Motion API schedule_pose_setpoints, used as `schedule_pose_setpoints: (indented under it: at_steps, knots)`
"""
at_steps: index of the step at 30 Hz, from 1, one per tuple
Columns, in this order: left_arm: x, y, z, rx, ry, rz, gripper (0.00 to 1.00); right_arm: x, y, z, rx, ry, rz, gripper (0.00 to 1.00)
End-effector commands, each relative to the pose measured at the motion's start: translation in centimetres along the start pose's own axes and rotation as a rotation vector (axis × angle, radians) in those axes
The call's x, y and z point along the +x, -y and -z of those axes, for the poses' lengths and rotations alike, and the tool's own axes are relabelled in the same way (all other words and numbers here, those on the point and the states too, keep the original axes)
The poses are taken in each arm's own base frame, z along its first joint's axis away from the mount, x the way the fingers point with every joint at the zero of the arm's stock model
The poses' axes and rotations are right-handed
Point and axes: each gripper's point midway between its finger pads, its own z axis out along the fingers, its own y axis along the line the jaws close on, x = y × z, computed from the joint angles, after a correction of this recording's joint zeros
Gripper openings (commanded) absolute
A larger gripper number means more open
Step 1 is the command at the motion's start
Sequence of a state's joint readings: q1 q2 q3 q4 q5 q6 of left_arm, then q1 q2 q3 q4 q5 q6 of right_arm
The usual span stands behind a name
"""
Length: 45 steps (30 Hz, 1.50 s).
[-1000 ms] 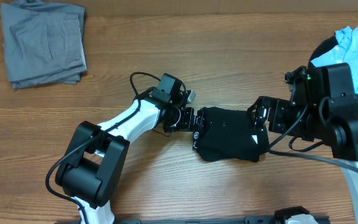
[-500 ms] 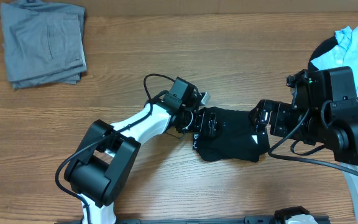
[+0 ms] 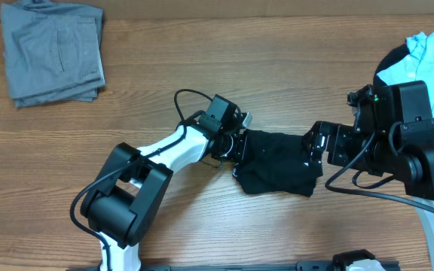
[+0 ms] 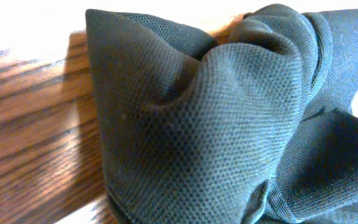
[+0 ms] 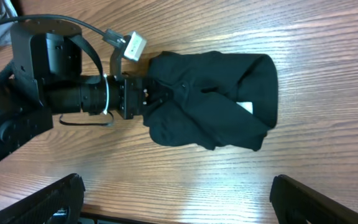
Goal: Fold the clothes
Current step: 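Grasp the bundle's left and right edges with both grippers, then carry the black bundle with the left gripper toward the grey stack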
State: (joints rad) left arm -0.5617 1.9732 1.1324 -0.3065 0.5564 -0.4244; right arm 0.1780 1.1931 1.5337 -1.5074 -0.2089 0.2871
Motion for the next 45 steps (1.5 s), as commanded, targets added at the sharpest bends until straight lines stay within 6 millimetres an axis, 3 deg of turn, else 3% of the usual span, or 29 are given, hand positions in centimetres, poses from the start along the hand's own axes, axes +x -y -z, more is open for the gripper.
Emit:
schedule_pose_setpoints:
  at_steps: [1, 6, 15, 20, 24, 37, 45]
  knots:
    - [-1.6, -3.8, 1.5, -0.092, 0.029, -0.026, 0.04, -0.5, 0.0, 0.8, 0.007, 0.038, 0.008, 1.0]
    - [-5.2, -7.5, 6.8, -0.141, 0.068, -0.043, 0.04, -0.6, 0.0, 0.8, 0.007, 0.038, 0.007, 1.0]
    - [-12.9, -11.9, 19.7, -0.38, 0.21, -0.174, 0.04, -0.7, -0.1, 0.8, 0.004, 0.042, 0.004, 1.0]
    - [-15.6, -13.8, 26.4, -0.632, 0.275, -0.218, 0.04, -0.8, 0.0, 0.5, 0.007, 0.035, 0.003, 1.0]
    - [-16.6, -15.3, 30.6, -0.773, 0.319, -0.215, 0.04, -0.9, 0.1, 0.0, 0.015, 0.013, -0.002, 1.0]
    - [-18.4, -20.9, 37.9, -0.871, 0.512, -0.142, 0.04, -1.0, 0.6, -2.5, 0.051, -0.091, -0.055, 1.0]
    - [-19.8, -22.8, 42.2, -0.938, 0.646, -0.139, 0.04, -0.4, 0.8, -3.1, 0.063, -0.139, -0.097, 1.0]
